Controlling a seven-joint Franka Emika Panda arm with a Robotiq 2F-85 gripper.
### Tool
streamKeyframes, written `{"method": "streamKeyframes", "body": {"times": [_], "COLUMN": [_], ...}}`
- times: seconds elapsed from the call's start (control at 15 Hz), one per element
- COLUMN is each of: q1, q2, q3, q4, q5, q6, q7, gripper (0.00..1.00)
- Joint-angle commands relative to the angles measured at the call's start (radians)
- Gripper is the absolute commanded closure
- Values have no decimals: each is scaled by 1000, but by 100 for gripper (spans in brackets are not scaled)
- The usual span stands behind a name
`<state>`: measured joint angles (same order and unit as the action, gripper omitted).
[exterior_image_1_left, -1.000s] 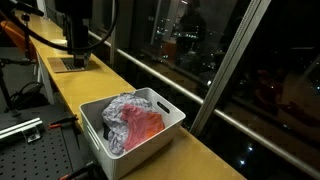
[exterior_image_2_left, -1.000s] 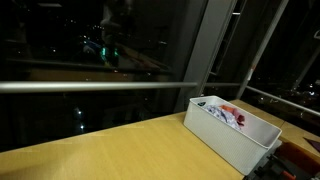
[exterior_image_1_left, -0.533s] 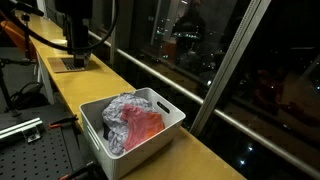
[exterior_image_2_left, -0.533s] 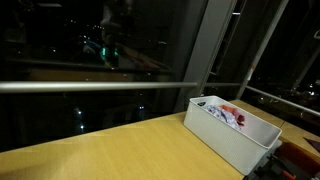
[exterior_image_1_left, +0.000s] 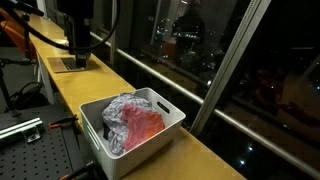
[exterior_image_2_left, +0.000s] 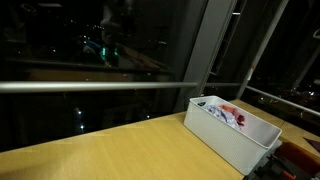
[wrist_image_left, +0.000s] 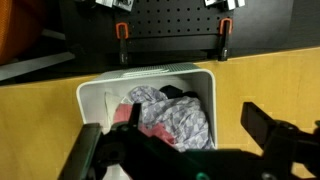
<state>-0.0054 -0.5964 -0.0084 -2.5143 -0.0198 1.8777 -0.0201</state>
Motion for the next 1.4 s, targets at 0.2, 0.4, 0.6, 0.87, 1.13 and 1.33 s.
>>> {"method": "streamKeyframes", "body": {"times": [0.2,0.4,0.6,0.87,1.13,1.33], "q1": [-9,-10,-7,-10,-8,-20], "q2": [143,245,381,589,803,931], "q3": [-7,-16,-21,-17,-9,-2], "q4": [106,150,189,249,321,377], "q5": [-106,-108,-92,-89,-91,-55], "q6": [197,317,452,591,661,656], "q7": [-63,-73,-81,-80,-62,-87], "gripper": [0,0,0,0,0,0]}}
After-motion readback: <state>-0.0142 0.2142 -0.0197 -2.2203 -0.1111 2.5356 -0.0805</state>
